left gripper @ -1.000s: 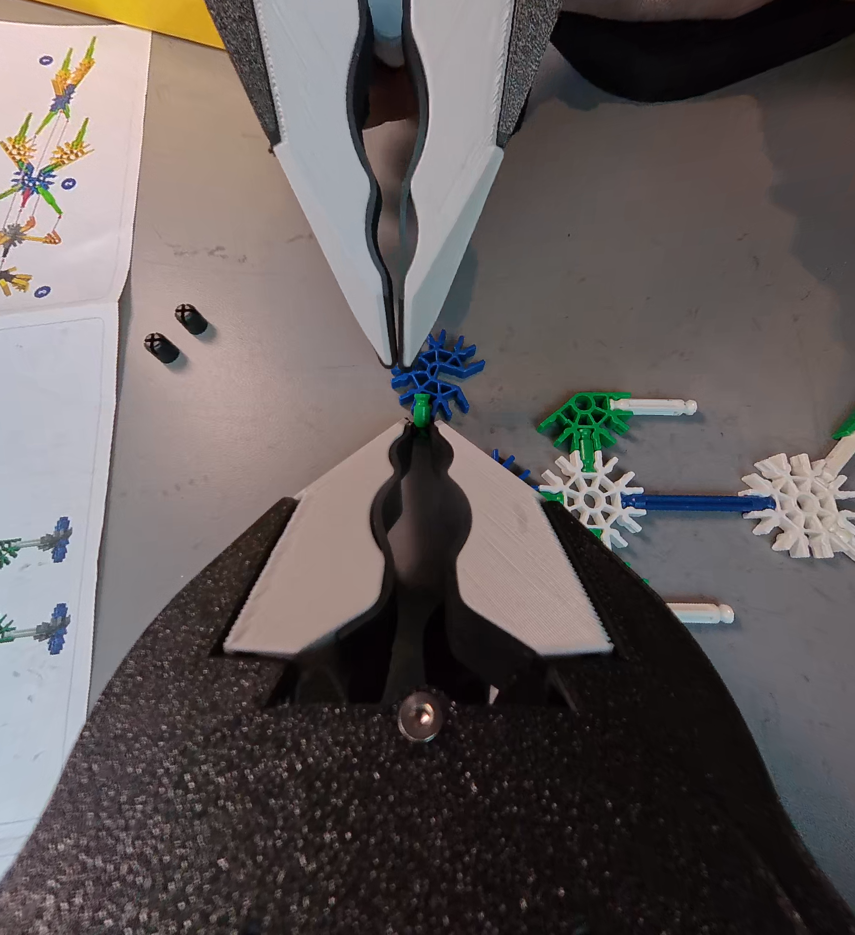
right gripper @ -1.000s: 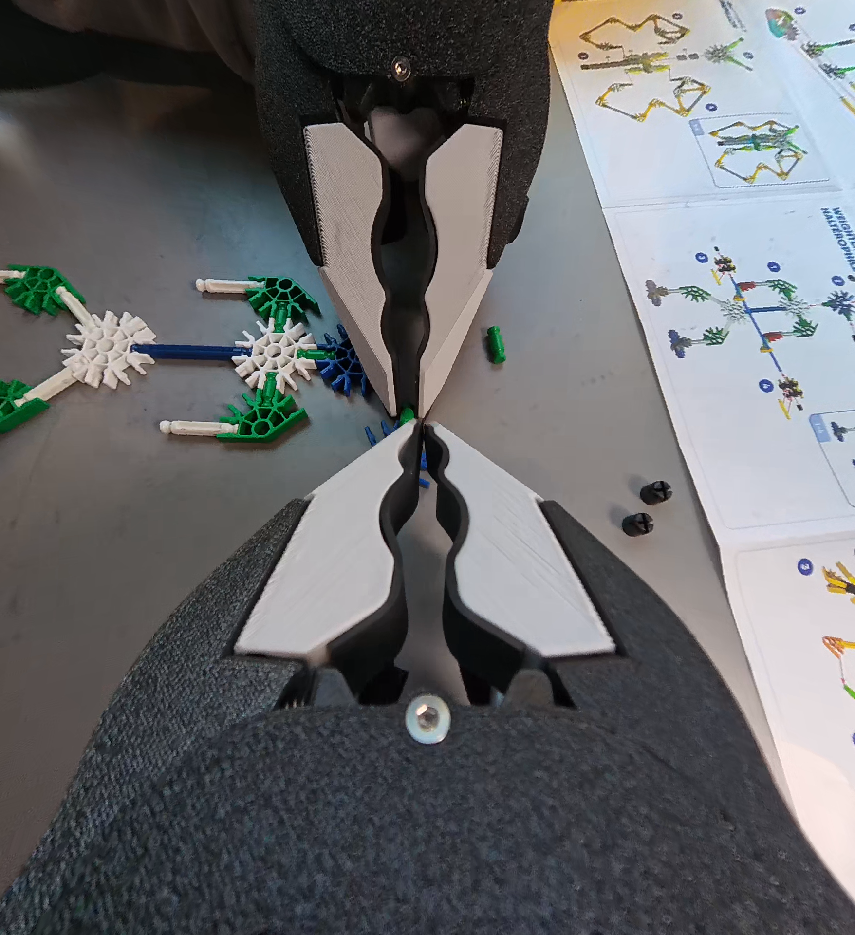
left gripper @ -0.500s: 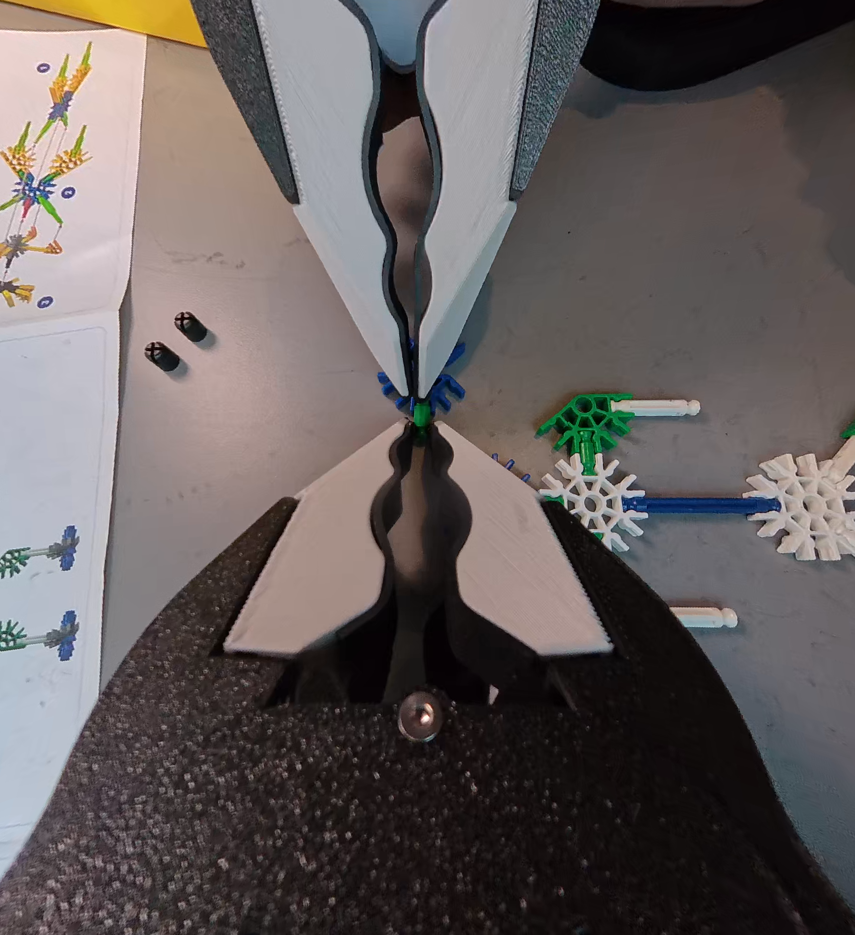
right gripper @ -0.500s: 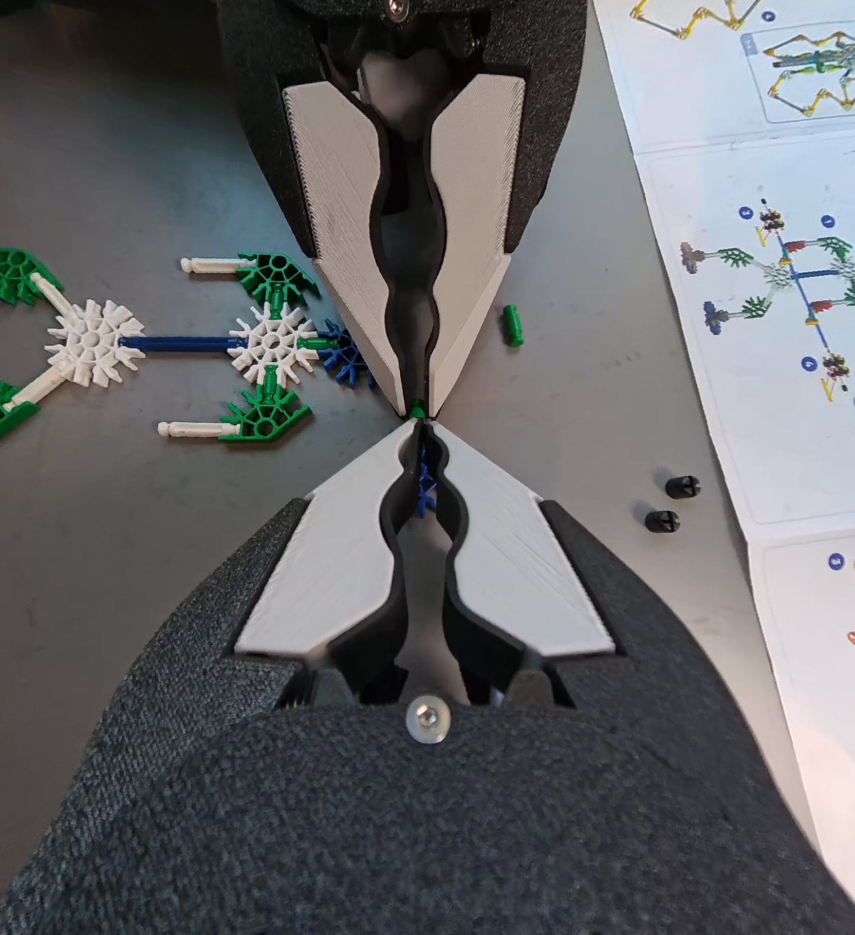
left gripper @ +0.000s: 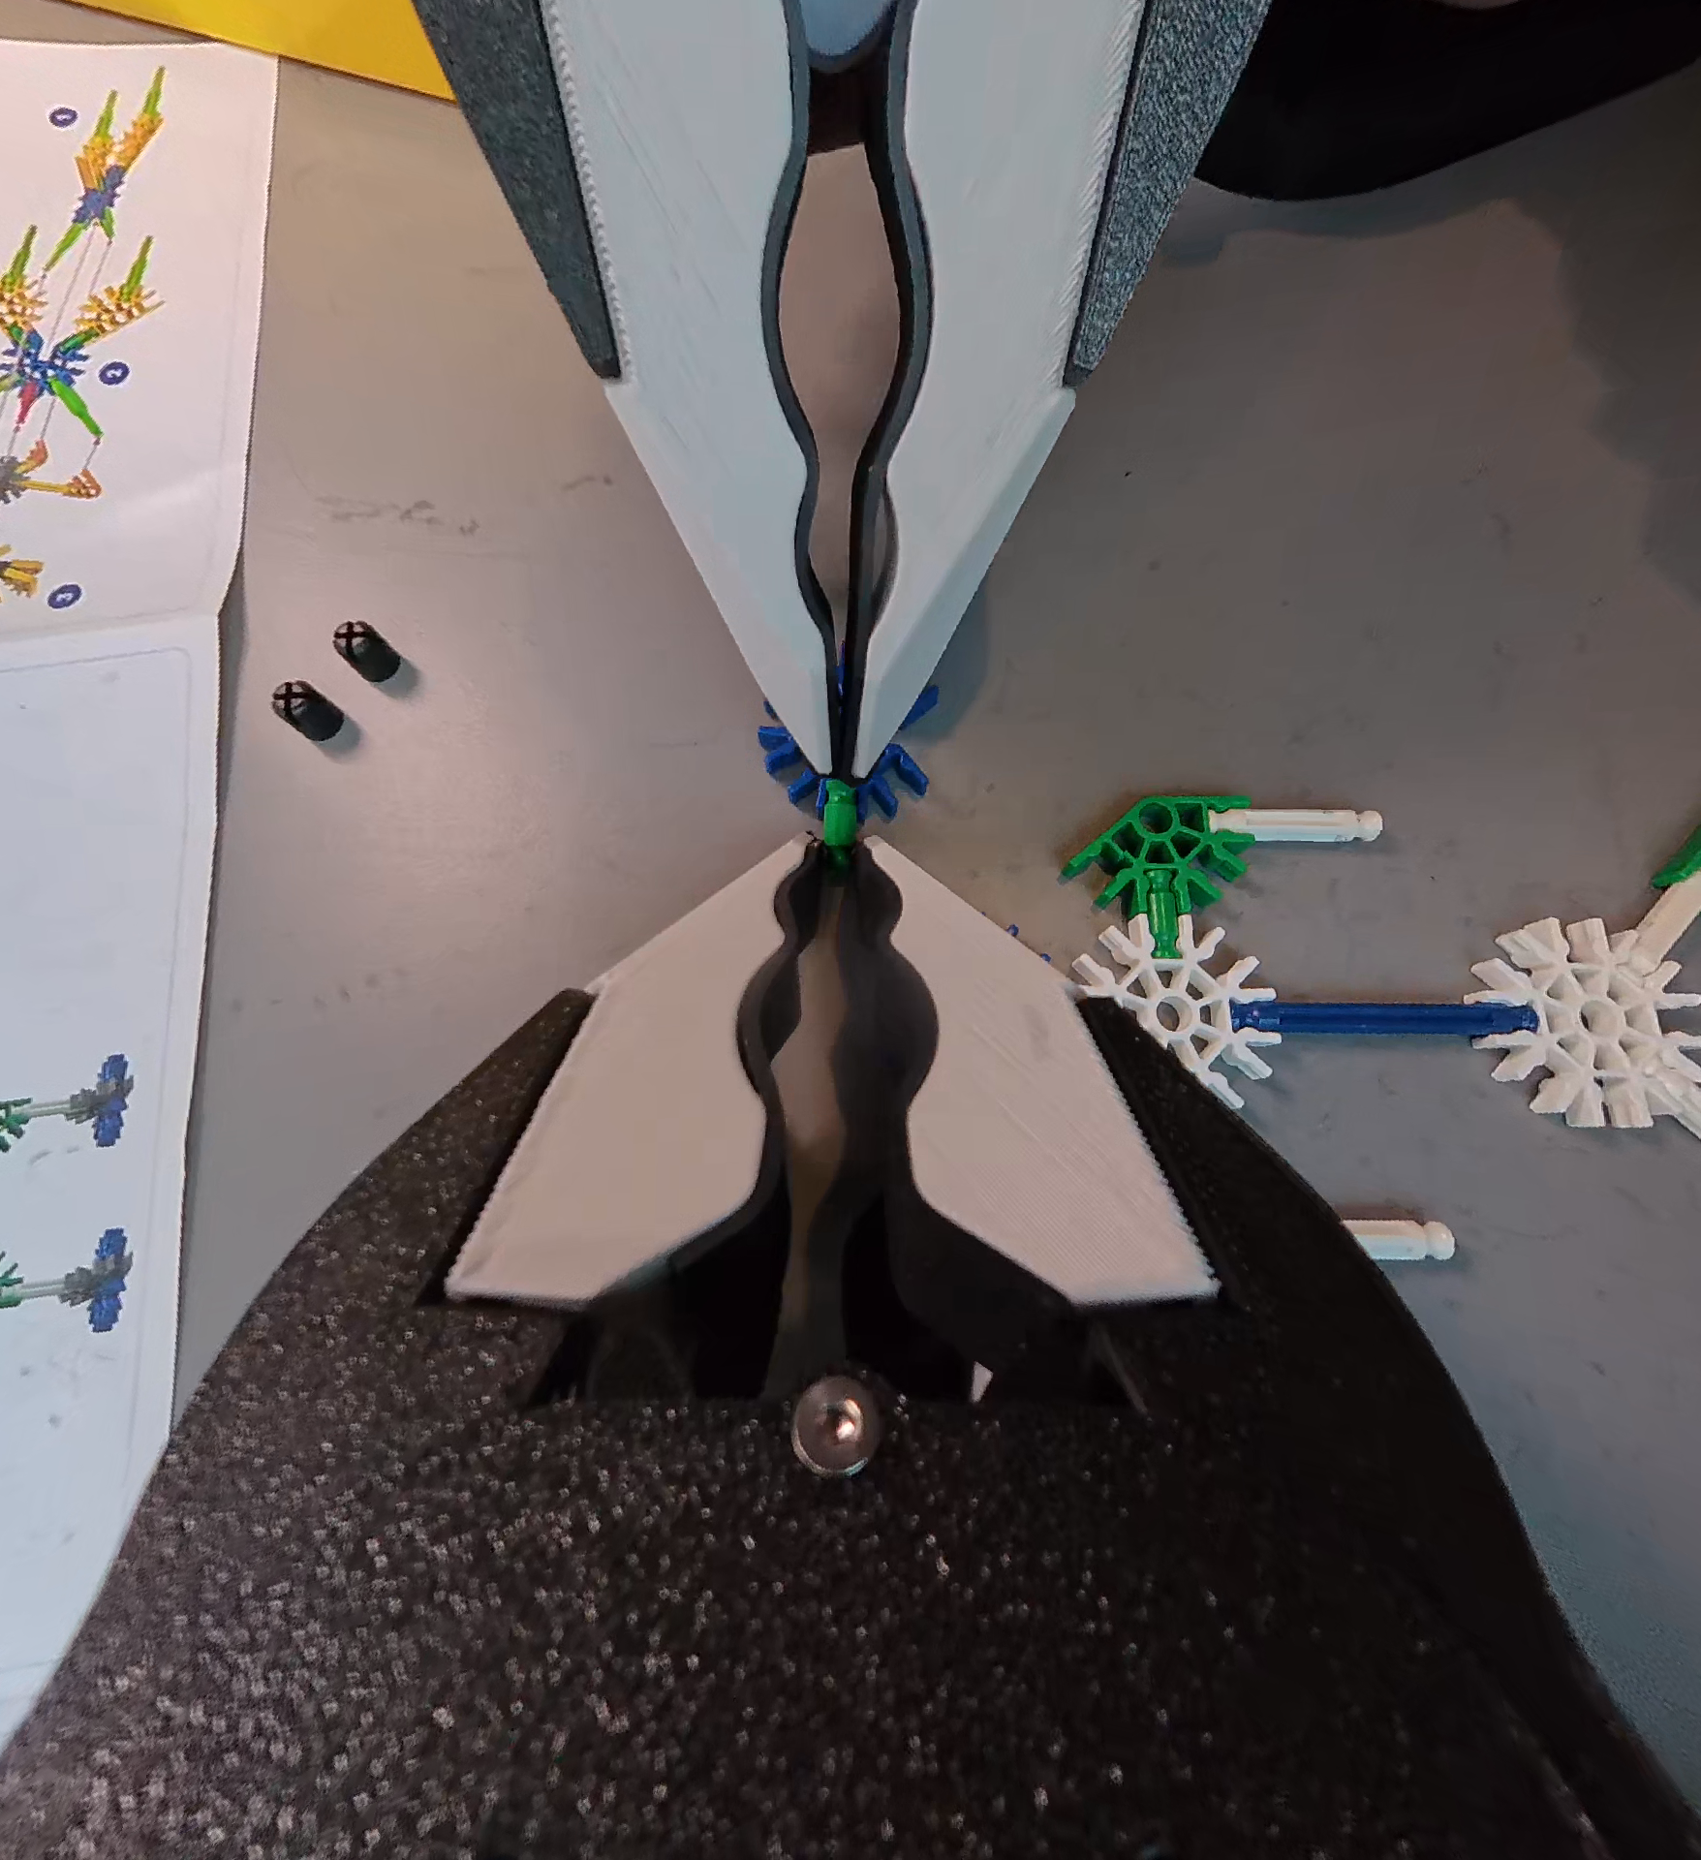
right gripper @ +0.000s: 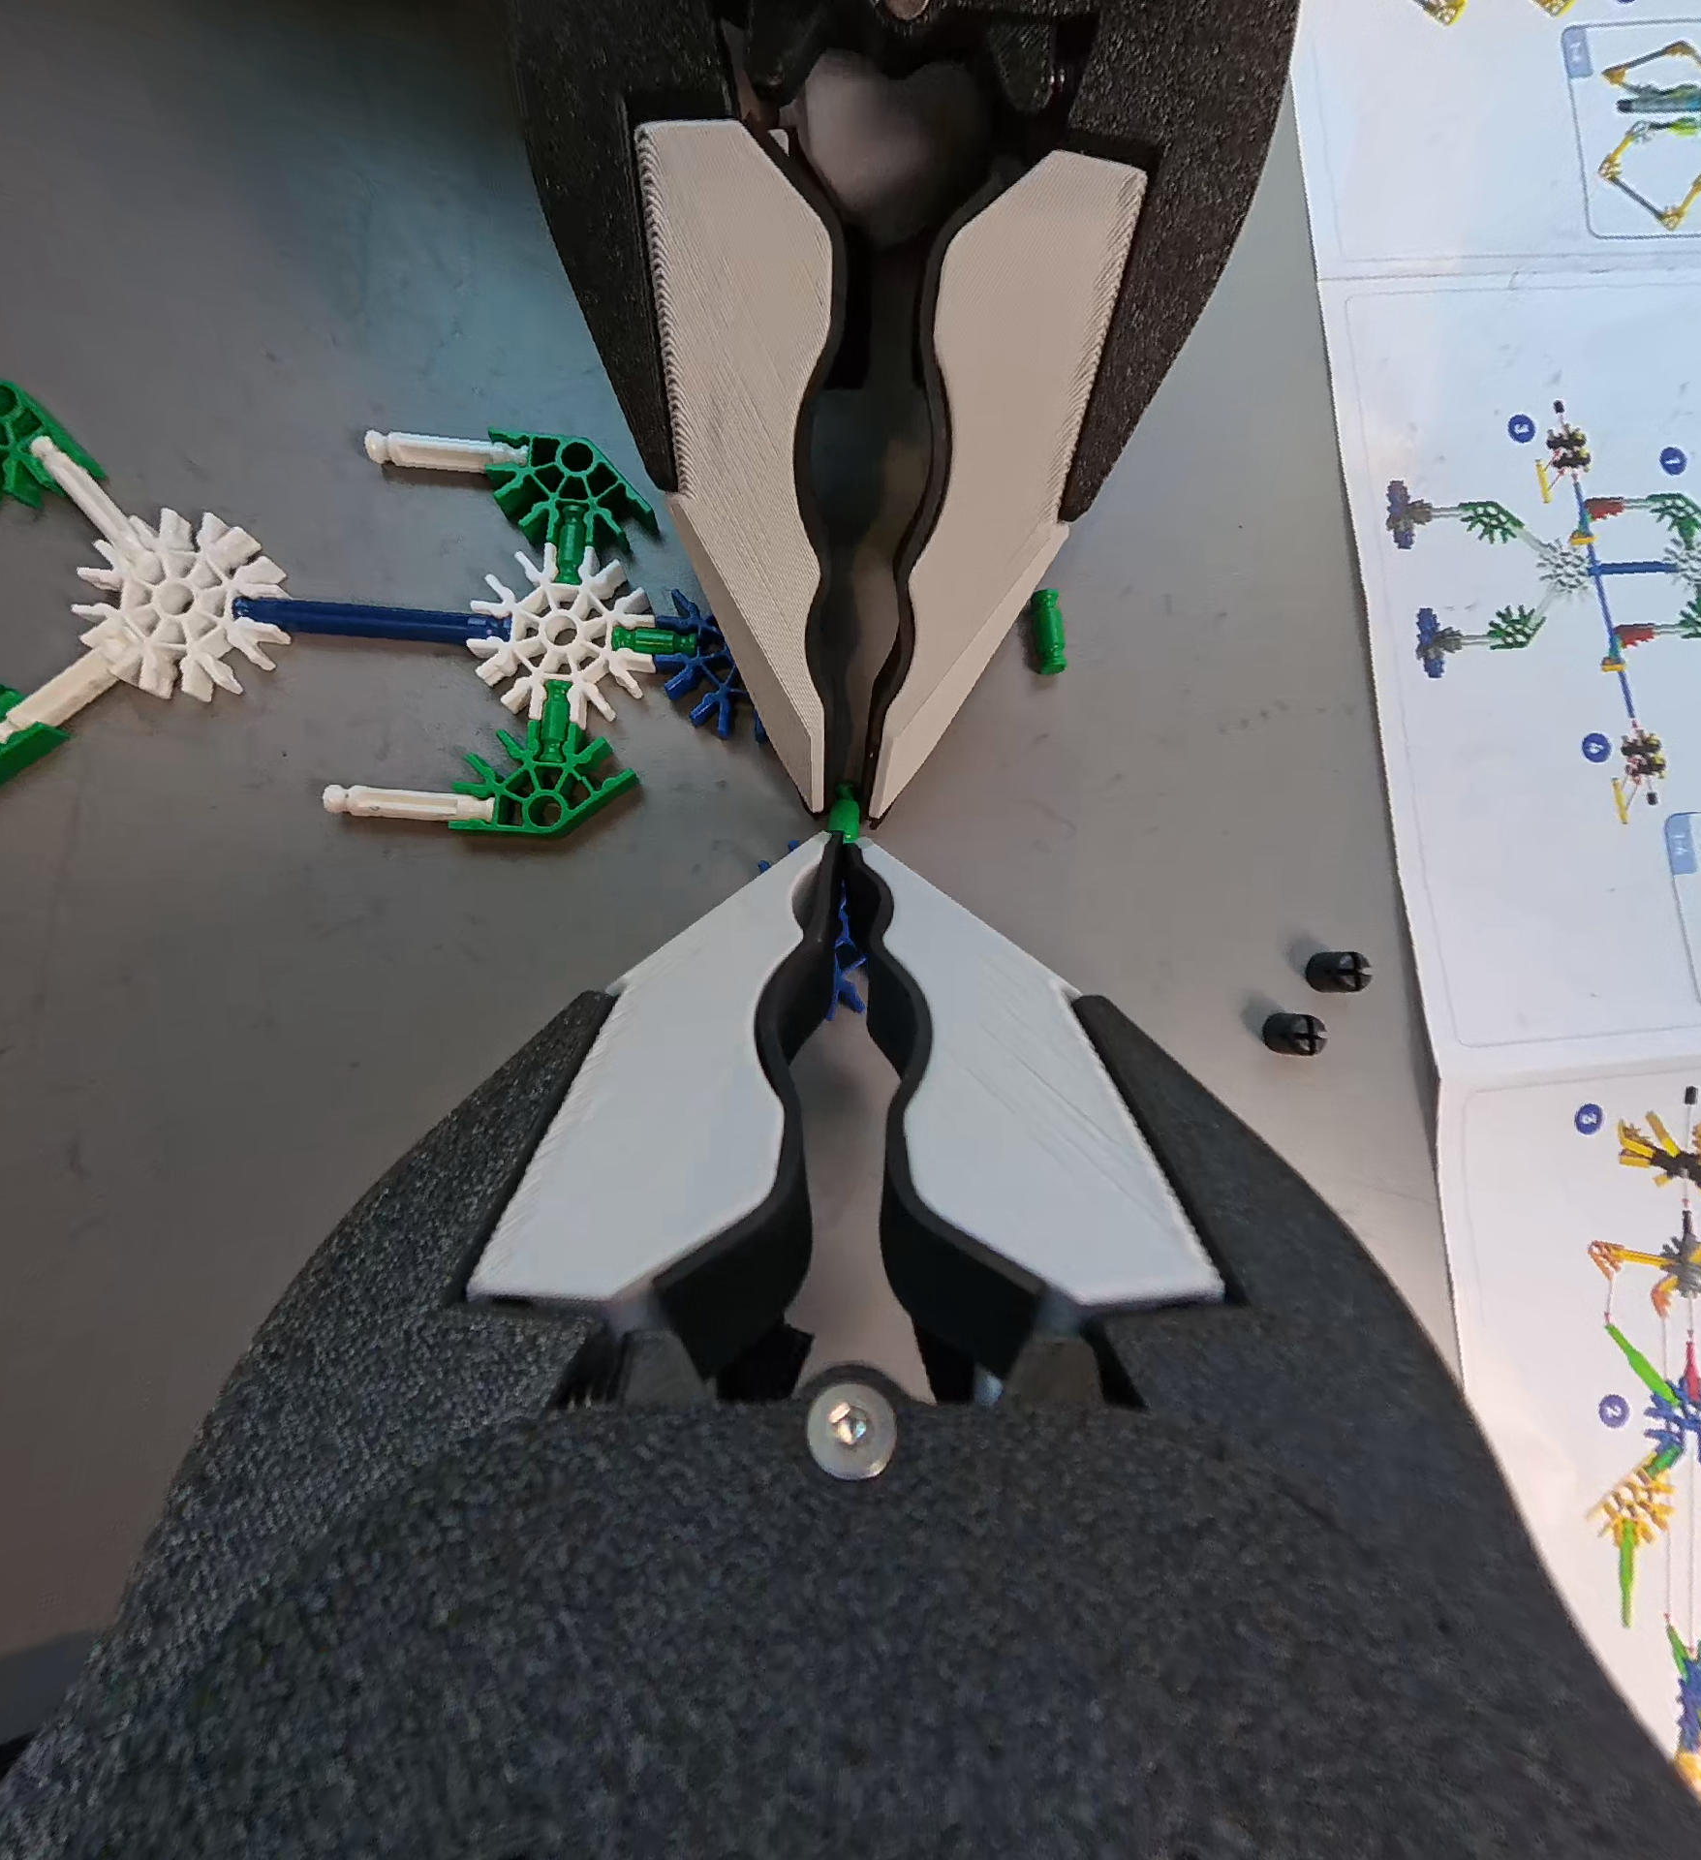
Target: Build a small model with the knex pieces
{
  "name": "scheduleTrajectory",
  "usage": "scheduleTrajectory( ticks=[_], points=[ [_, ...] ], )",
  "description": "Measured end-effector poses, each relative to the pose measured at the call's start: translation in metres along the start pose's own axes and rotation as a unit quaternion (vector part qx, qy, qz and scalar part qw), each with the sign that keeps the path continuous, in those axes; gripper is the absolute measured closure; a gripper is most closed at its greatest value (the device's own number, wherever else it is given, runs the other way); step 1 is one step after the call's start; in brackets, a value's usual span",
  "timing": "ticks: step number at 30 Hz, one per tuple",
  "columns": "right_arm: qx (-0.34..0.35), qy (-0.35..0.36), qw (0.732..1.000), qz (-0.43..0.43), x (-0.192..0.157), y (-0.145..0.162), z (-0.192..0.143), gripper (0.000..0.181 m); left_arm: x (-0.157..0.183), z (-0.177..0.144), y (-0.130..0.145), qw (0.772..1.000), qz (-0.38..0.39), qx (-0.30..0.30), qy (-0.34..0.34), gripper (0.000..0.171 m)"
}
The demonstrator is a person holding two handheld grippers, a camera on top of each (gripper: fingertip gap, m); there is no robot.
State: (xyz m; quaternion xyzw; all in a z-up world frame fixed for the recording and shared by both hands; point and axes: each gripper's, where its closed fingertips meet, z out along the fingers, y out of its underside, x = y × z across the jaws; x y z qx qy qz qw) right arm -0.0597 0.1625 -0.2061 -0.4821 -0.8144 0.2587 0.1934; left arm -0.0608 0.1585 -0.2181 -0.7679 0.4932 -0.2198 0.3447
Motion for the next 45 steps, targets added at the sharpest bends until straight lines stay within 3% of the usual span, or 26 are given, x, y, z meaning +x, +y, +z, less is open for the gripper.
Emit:
scheduleTrajectory(
  ticks=[13, 30, 36, 45],
  points=[
    [-0.057, -0.003, 0.998, -0.007, -0.001, 0.007, 0.002, 0.181, 0.0, 0.001, -0.001, 0.999, 0.011, -0.045, 0.011, 0.167],
    [-0.055, -0.003, 0.998, 0.022, 0.003, 0.01, -0.001, 0.181, -0.004, 0.006, -0.006, 0.998, 0.024, -0.06, 0.016, 0.167],
    [-0.023, 0.002, 0.999, 0.048, 0.01, 0.009, -0.015, 0.181, -0.005, 0.004, -0.007, 0.999, 0.019, -0.048, 0.015, 0.167],
    [-0.039, -0.006, 0.998, 0.045, 0.004, 0.02, -0.017, 0.181, -0.004, 0.007, -0.01, 0.999, 0.018, -0.043, 0.018, 0.167]
  ],
)
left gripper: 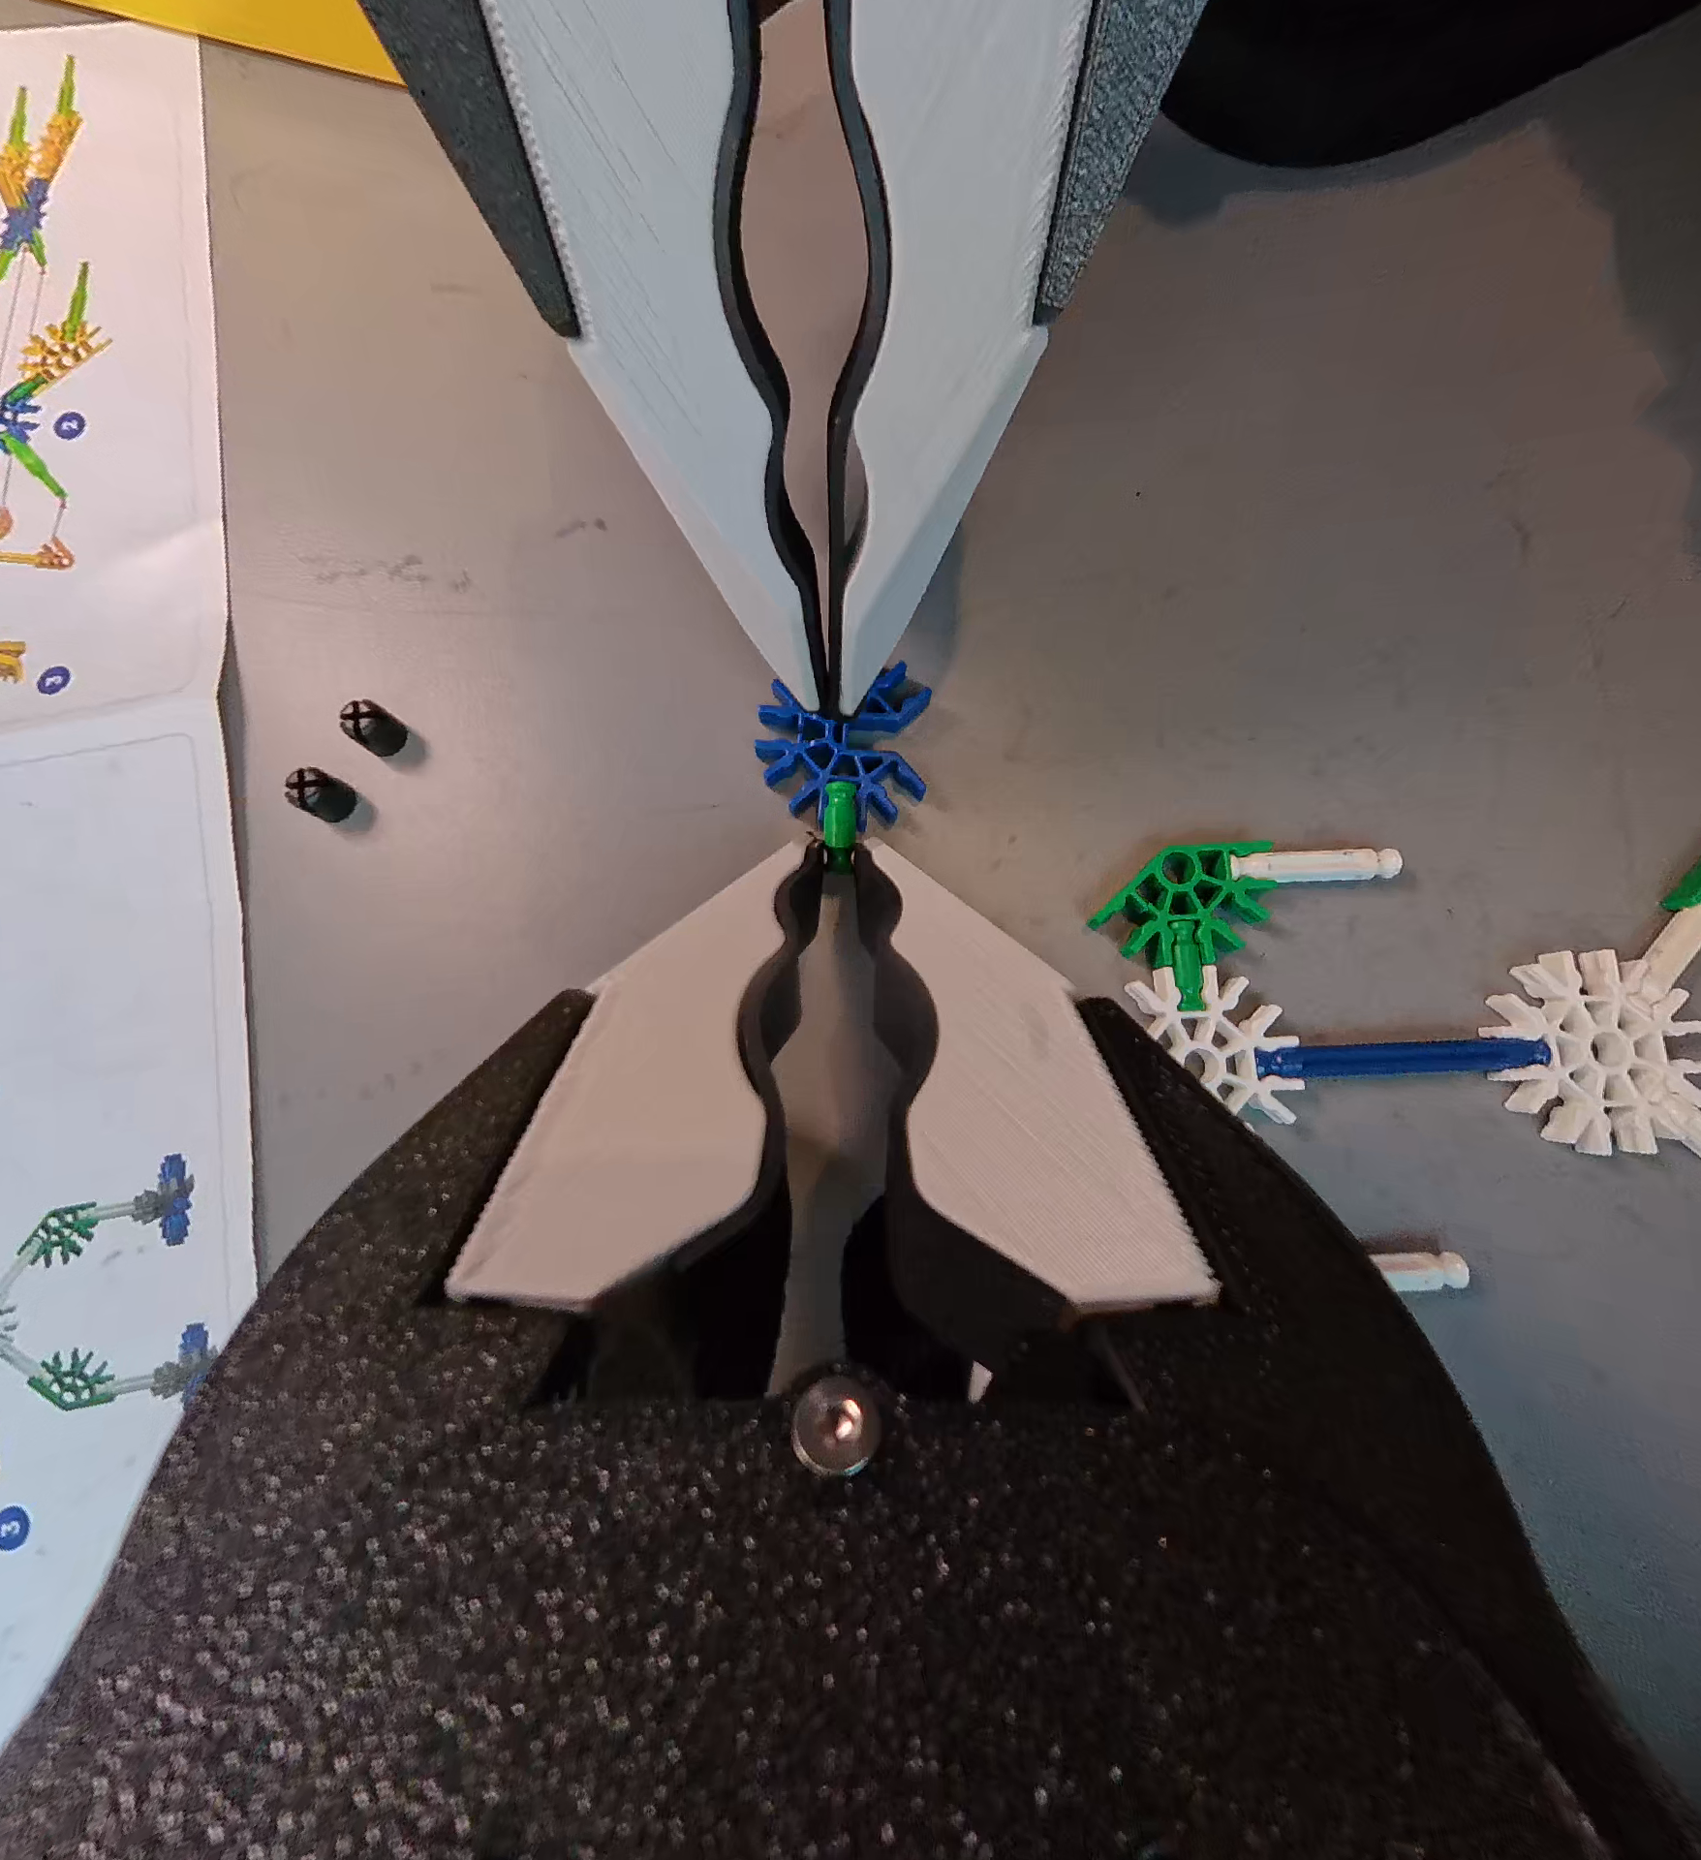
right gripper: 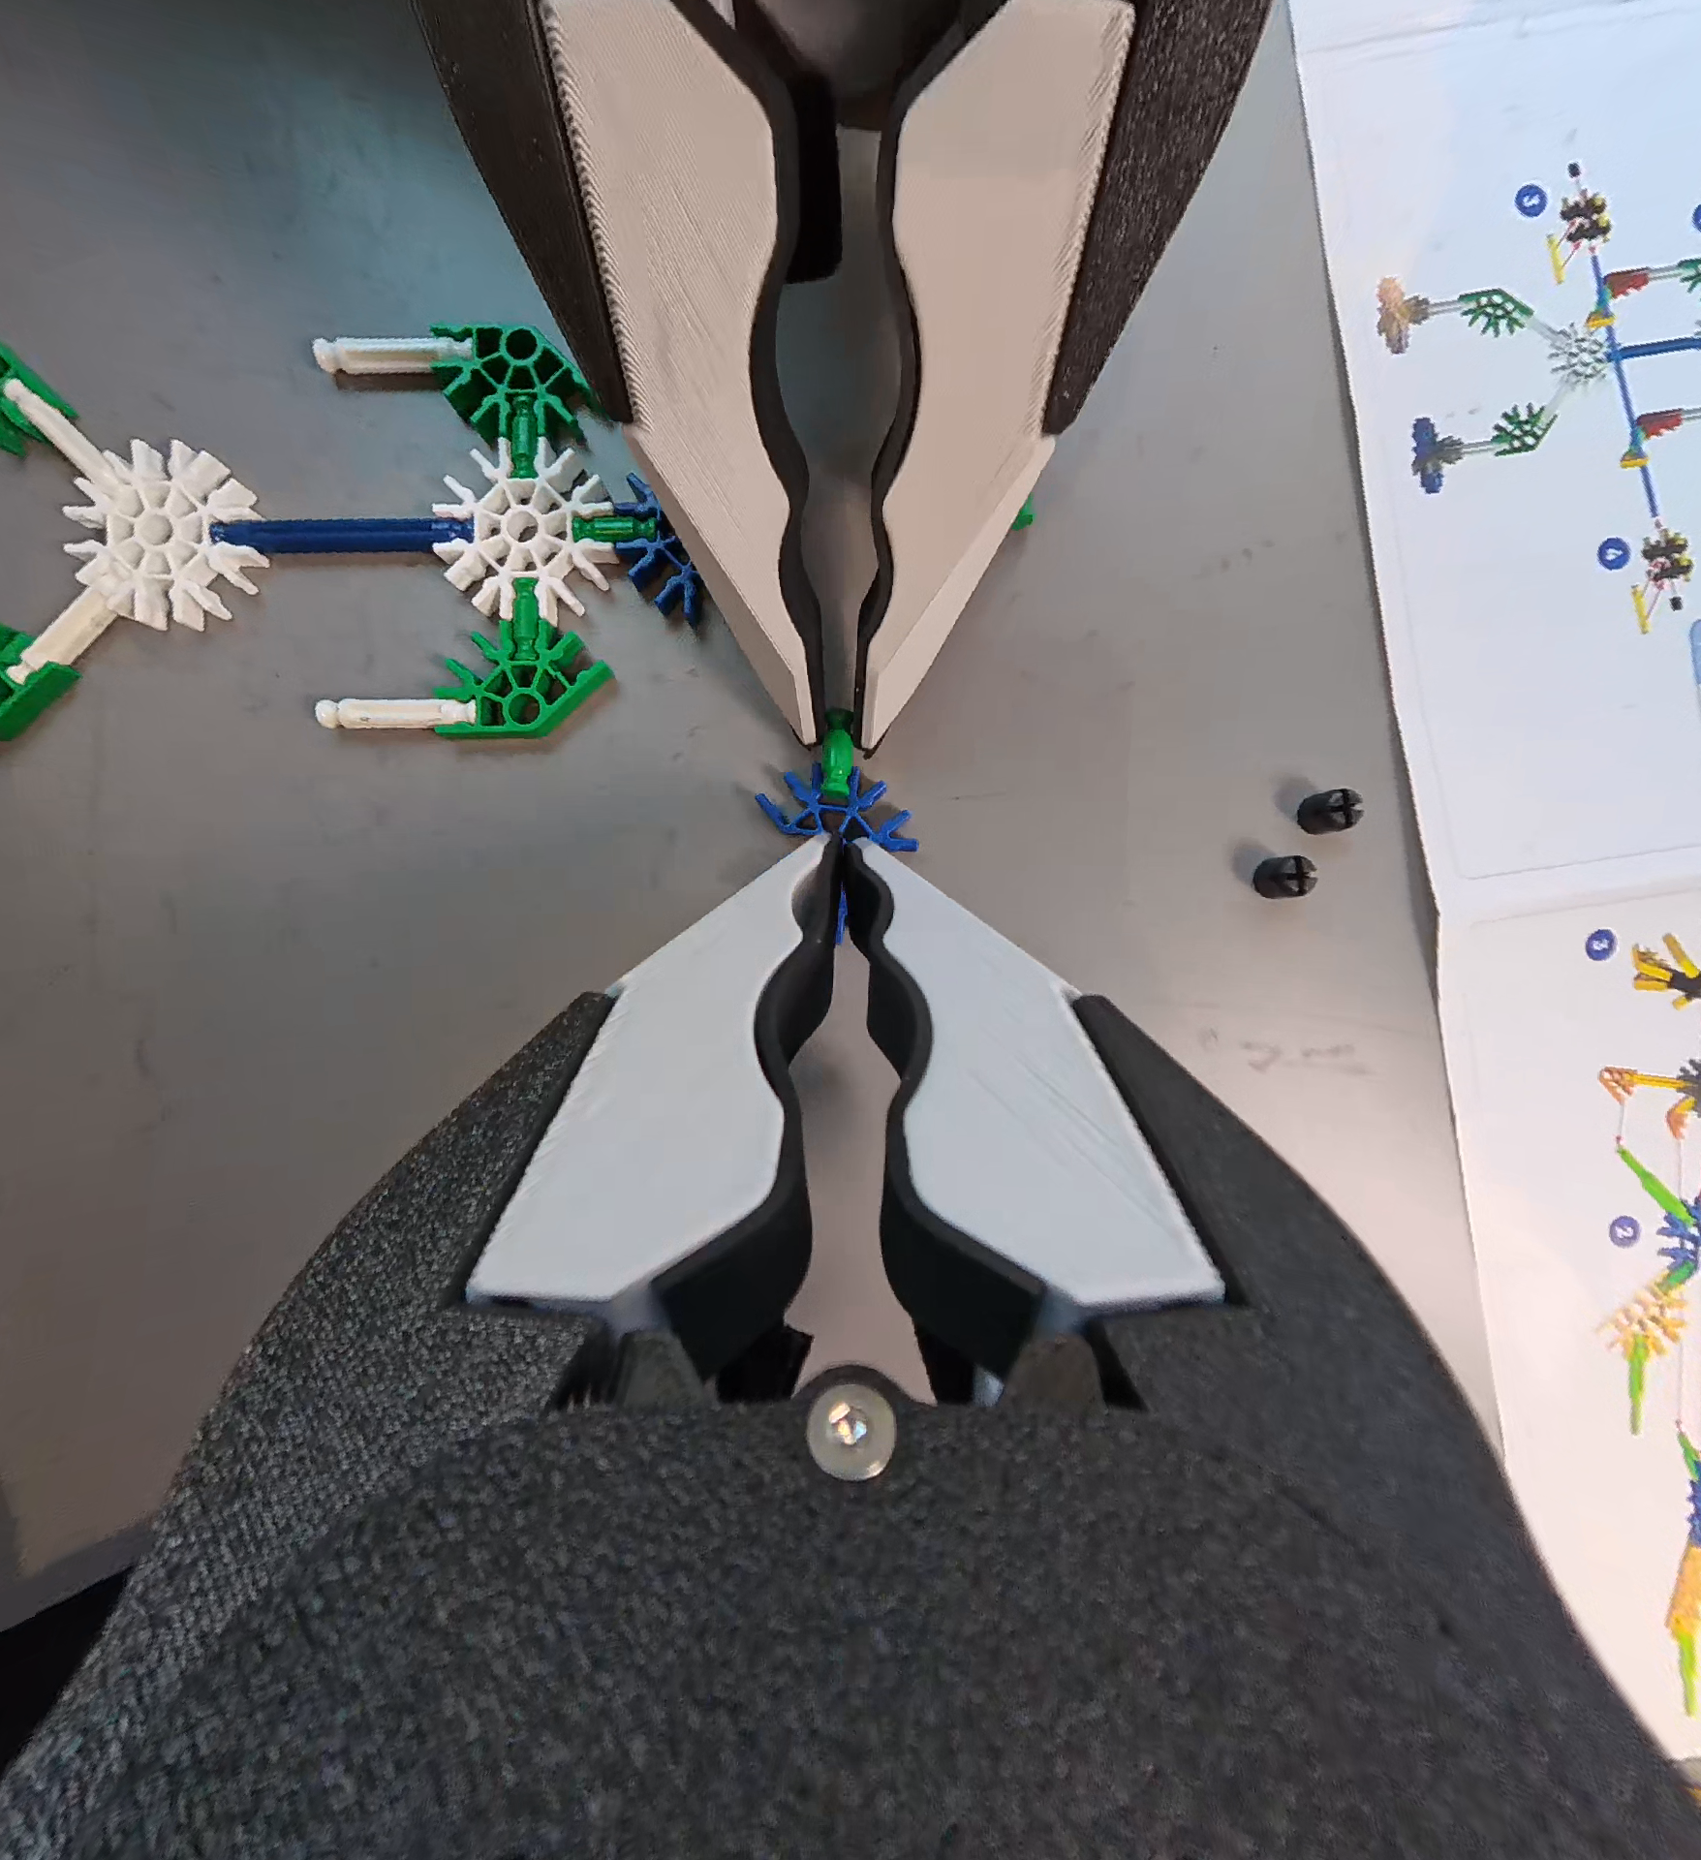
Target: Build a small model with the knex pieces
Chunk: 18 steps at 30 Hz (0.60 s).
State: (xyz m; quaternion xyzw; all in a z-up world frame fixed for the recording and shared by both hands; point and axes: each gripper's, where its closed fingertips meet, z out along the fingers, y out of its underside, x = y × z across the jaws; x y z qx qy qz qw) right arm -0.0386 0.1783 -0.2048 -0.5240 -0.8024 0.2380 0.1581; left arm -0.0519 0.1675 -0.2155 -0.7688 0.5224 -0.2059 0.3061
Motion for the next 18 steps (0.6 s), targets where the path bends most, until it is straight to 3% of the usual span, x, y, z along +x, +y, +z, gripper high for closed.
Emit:
scheduleTrajectory(
  ticks=[12, 18],
  points=[
    [0.0, 0.0, 1.0, -0.001, -0.002, -0.009, 0.012, 0.181, 0.0, 0.004, -0.001, 1.0, 0.005, -0.005, -0.001, 0.167],
    [-0.012, -0.015, 0.999, 0.042, -0.002, -0.006, 0.012, 0.181, 0.0, 0.004, -0.002, 1.0, 0.0, 0.0, 0.0, 0.167]
  ],
)
